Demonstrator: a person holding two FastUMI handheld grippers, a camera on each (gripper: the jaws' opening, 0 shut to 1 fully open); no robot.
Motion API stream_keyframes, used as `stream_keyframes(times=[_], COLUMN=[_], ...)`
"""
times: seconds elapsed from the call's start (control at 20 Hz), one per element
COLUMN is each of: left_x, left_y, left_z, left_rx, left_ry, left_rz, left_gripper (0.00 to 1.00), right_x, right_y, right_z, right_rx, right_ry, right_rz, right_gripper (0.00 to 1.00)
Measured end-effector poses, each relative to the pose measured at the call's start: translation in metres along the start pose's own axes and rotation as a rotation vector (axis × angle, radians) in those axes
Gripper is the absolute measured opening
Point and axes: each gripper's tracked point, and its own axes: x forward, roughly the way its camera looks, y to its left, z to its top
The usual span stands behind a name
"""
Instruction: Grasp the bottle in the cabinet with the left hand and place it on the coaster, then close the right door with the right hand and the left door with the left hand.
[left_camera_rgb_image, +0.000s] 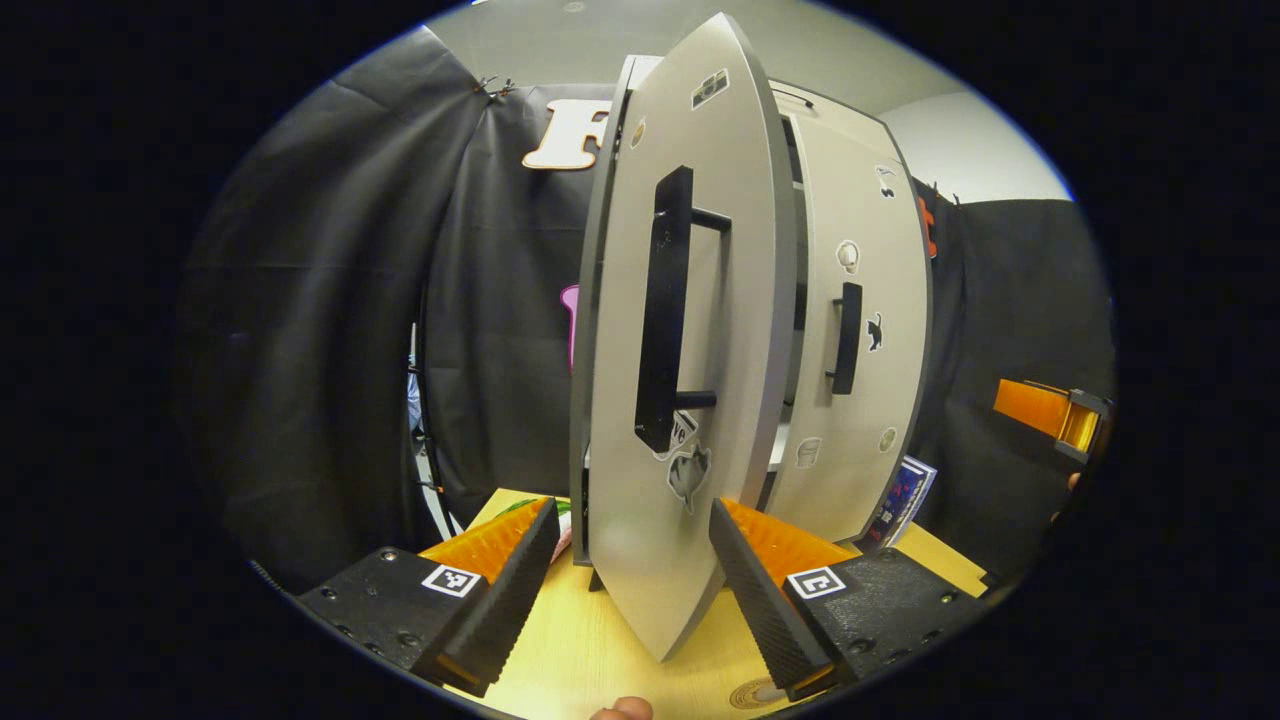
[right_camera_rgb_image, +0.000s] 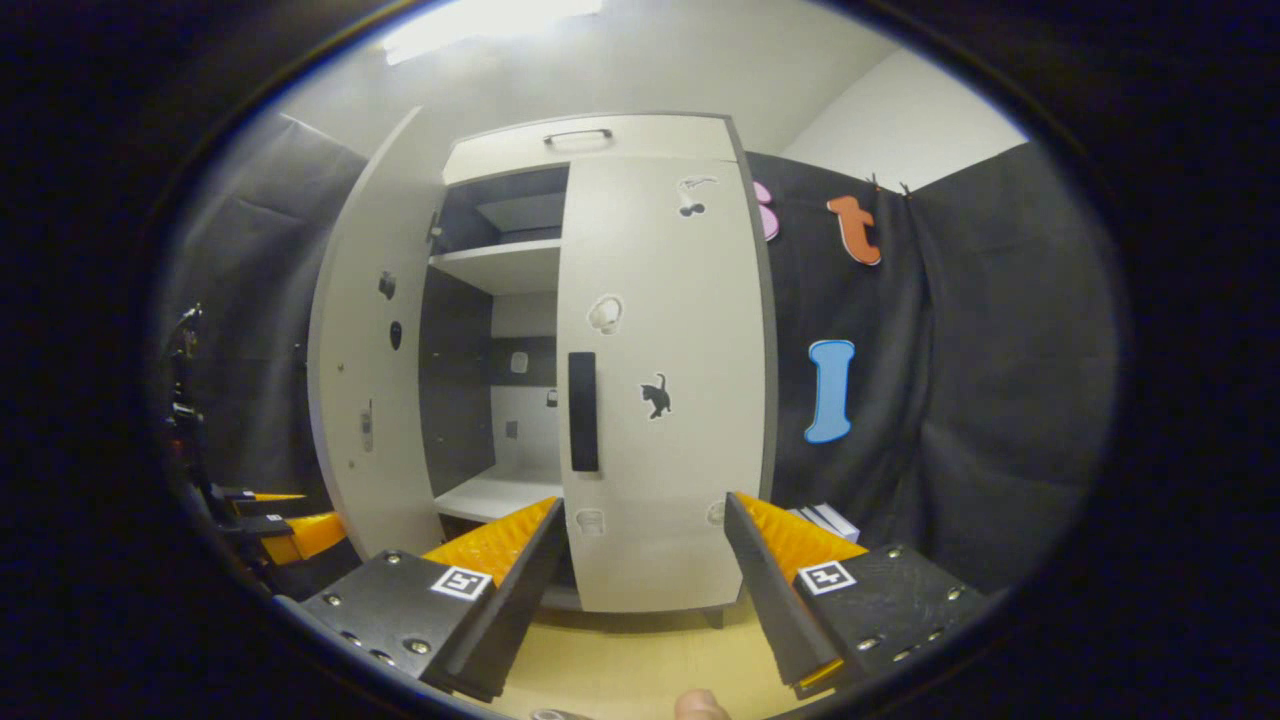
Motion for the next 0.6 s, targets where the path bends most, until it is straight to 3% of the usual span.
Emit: stream_keyframes(times=[0.1, 0.15, 0.55, 0.6], left_x=[0.001, 0.002, 0.006, 0.008], left_y=[-0.001, -0.002, -0.014, -0.018], left_z=[0.000, 0.000, 0.001, 0.001], left_rx=[0.007, 0.009, -0.013, -0.018], left_ry=[0.006, 0.009, 0.017, 0.017], left_rz=[-0.012, -0.019, -0.098, -0.113], left_gripper=[0.91, 0.95, 0.96, 0.92], right_x=[-0.003, -0.005, -0.013, -0.013], right_y=[-0.010, -0.015, -0.048, -0.051], right_z=[-0.002, -0.002, -0.009, -0.009], right_rx=[0.010, 0.013, 0.017, 0.019], right_ry=[0.002, 0.002, 0.016, 0.016], right_rz=[-0.020, -0.030, -0.087, -0.091], right_gripper=[0.96, 0.96, 0.96, 0.96])
